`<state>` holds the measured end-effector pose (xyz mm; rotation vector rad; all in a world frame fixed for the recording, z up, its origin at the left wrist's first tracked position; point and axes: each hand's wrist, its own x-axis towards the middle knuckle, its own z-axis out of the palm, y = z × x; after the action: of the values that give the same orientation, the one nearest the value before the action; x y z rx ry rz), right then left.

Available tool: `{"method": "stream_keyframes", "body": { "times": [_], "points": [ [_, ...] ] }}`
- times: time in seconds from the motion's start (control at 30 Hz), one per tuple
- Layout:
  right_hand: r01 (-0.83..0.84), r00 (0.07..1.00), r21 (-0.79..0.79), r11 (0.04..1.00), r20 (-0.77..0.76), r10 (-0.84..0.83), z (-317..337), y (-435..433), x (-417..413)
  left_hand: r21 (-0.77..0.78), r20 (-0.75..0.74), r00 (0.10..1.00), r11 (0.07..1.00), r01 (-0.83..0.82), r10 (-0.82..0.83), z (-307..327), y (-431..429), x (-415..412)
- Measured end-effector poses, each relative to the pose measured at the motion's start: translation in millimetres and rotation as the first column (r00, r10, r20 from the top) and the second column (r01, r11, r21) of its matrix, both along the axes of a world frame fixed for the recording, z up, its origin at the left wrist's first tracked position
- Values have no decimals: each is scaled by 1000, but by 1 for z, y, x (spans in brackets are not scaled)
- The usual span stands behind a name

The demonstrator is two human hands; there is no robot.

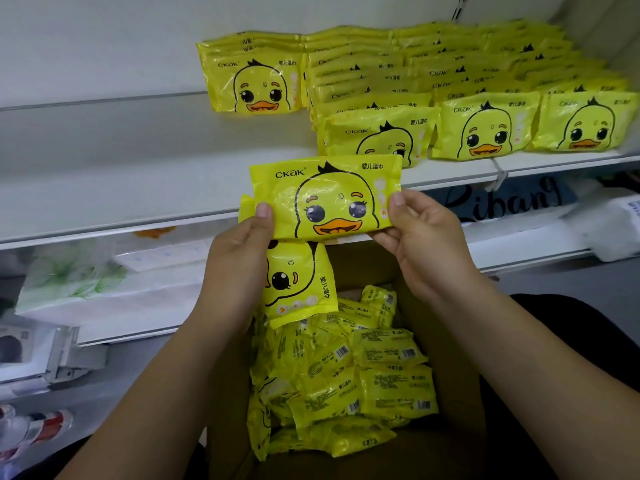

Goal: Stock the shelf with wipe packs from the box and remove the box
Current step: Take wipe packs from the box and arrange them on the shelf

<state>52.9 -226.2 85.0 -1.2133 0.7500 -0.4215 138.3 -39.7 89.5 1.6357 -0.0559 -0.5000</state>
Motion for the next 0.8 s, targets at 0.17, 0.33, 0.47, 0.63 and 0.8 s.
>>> {"method": "stream_keyframes", "body": {
  "times": [0.17,0.33,0.47,0.63,0.8],
  "points": [
    [45,997,2,999,59,-45,10,-1,6,-24,8,1000,999,-25,26,4,3,5],
    [-31,997,-129,991,68,40,17,-1,5,-1,71,996,999,49,-49,13,15,10],
    [-147,989,-565,812,-73,129,36,3,9,56,155,983,995,87,-94,21,35,22],
    [-434,895,-807,401,-337,291,77,21,38,105,288,949,989,105,-131,23,51,26],
    [-795,568,-597,108,-670,477,111,33,82,71,351,932,995,75,-95,24,63,33]
  ]
}}
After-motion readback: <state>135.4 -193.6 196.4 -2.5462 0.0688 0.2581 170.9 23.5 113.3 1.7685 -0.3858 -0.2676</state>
